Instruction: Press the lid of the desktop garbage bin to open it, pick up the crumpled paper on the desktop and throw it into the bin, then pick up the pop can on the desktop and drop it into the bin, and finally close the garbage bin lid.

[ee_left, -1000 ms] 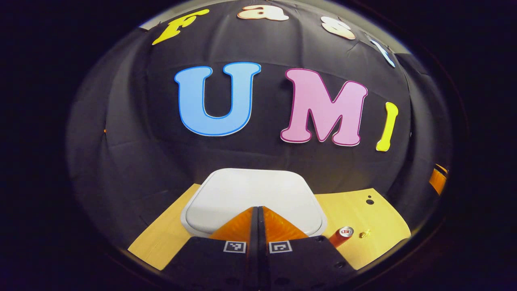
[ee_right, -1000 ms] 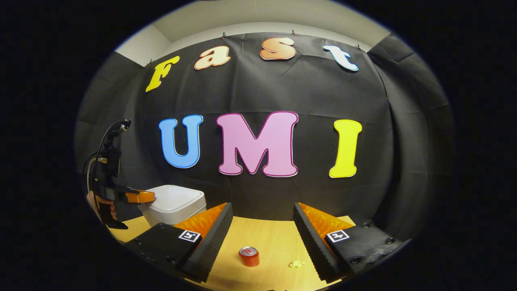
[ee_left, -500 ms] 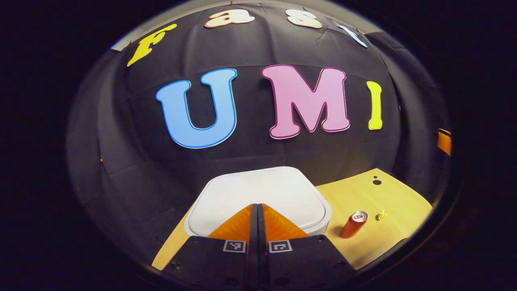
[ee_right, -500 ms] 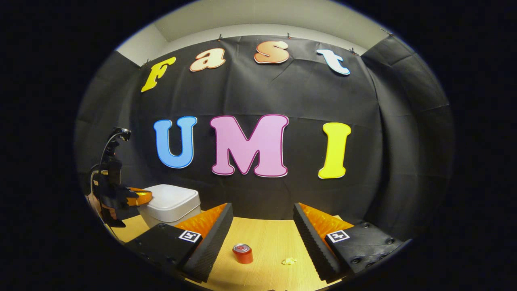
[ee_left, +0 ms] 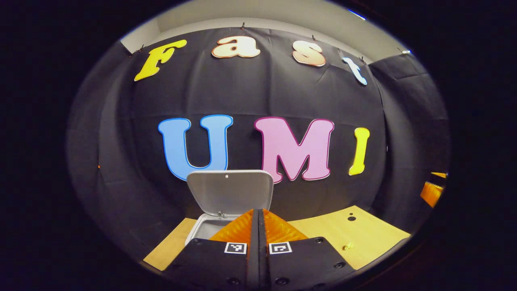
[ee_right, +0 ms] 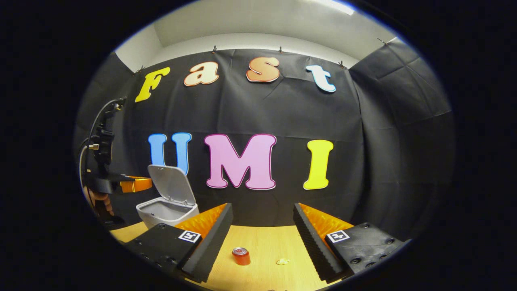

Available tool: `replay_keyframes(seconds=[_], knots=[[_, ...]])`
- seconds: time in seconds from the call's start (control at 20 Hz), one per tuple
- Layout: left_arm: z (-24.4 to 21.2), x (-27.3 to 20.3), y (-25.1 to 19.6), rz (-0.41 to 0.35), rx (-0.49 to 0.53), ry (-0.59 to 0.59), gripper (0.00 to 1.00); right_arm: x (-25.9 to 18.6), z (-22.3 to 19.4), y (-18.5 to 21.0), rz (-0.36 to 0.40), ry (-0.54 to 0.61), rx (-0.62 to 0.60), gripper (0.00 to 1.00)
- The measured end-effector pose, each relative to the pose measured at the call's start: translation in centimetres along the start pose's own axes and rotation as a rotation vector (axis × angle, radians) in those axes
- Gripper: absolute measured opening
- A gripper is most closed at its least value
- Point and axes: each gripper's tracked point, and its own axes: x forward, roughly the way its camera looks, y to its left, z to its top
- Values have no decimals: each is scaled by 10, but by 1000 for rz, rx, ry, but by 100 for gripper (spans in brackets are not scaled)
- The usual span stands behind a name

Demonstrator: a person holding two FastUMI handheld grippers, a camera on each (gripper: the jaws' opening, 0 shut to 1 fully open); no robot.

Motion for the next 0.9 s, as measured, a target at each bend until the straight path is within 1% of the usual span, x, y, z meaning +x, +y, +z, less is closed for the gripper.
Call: replay_keyframes(seconds=[0.05,0.15,0.2,0.3,0.35,0.45,0.5,0.55,0.6,0.65,0.7,0.75,0.8,0.9], knots=[[6,-12,-3,-1,0,-14,6,-5,5,1,-6,-11,-10,97],[14,-37,-16,-30,-9,-40,7,-13,10,5,-11,-20,-33,96],[16,-50,-20,-41,-22,-49,5,-17,11,6,-14,-22,-42,96],[15,-71,-25,-47,-46,-50,12,-24,10,7,-25,-17,-54,96],[11,-80,-25,-41,-58,-33,24,-27,8,6,-32,-10,-60,96],[-3,-93,-27,-35,-113,29,35,-31,3,4,-49,11,-74,96],[-8,-98,-30,-48,-137,47,38,-32,2,1,-57,17,-76,96],[-9,-101,-33,-66,-156,48,47,-32,0,0,-67,22,-77,96],[-12,-103,-32,-75,-167,42,54,-31,-3,-2,-71,30,-77,96],[-15,-102,-33,-94,-179,32,62,-28,-11,0,-60,47,-77,96],[-24,-104,-37,-115,-191,43,75,-24,-23,1,-40,83,-83,96],[-31,-104,-36,-115,-199,54,90,-19,-36,-3,-42,127,-91,96],[-35,-105,-31,-102,-197,53,93,-14,-49,-9,-50,170,-96,96],[-36,-107,-24,-76,-170,36,94,-3,-71,-16,-50,234,-89,97]])
